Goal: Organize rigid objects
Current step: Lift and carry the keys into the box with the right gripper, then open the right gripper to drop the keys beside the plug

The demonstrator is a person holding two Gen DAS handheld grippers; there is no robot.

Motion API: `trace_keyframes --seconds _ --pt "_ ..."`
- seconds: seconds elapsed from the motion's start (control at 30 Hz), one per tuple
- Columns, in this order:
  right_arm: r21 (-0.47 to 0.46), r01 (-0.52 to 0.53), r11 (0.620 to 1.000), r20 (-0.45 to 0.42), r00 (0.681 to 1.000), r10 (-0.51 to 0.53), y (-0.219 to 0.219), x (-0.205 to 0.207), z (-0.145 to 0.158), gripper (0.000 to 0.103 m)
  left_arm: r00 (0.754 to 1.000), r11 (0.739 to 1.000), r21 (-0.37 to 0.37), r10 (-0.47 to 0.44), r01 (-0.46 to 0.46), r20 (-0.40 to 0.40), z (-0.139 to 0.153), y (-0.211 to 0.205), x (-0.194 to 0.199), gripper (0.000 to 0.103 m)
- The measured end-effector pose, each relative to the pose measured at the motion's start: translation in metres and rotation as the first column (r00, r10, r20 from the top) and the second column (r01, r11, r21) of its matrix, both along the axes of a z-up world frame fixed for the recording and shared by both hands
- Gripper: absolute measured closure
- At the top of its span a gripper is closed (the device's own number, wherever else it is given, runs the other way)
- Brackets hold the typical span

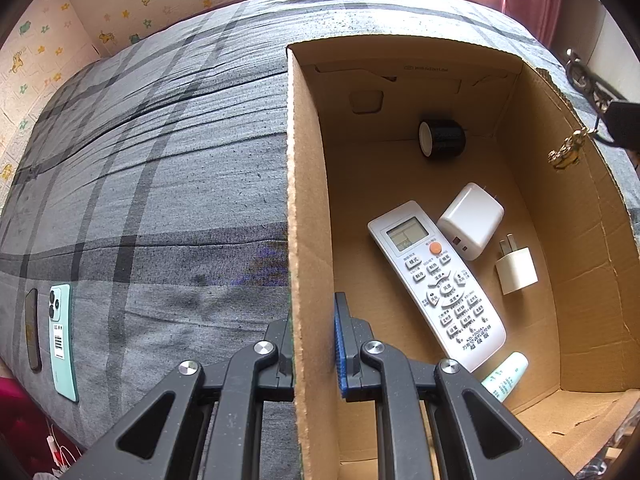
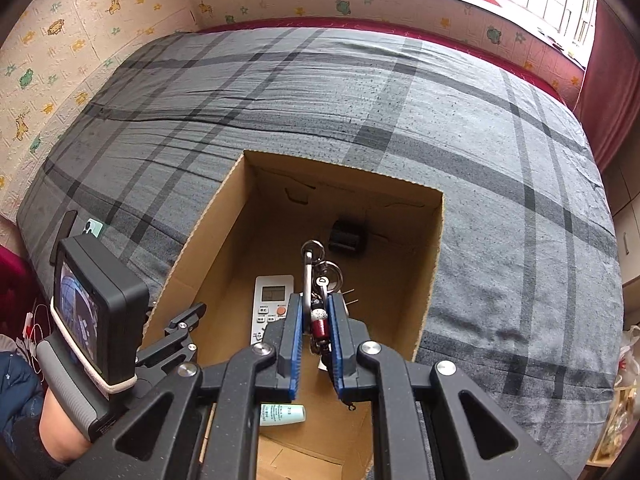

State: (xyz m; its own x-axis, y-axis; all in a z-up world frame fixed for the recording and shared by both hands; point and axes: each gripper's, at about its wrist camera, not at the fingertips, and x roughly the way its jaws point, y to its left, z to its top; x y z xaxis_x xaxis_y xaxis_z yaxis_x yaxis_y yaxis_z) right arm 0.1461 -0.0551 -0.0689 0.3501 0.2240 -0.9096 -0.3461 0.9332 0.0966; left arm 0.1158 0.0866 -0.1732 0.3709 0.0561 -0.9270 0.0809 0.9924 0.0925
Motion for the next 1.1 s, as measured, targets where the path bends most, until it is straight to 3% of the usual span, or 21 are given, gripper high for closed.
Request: trace_keyframes --seconds 0.7,1.1 --pt "-0.064 0.0 0.998 -0.168 0.986 -0.011 0.024 0.002 -0.09 0.091 1.0 1.0 0.003 -0.002 0.002 0.0 0.0 0.0 0.0 0.089" --pt "-0.078 -0.001 0.997 -0.213 0.977 -0.016 0.028 0.006 -0.11 0.091 1.0 1.0 0.005 -0.002 0.002 0.002 0.001 -0.002 0.0 0.089"
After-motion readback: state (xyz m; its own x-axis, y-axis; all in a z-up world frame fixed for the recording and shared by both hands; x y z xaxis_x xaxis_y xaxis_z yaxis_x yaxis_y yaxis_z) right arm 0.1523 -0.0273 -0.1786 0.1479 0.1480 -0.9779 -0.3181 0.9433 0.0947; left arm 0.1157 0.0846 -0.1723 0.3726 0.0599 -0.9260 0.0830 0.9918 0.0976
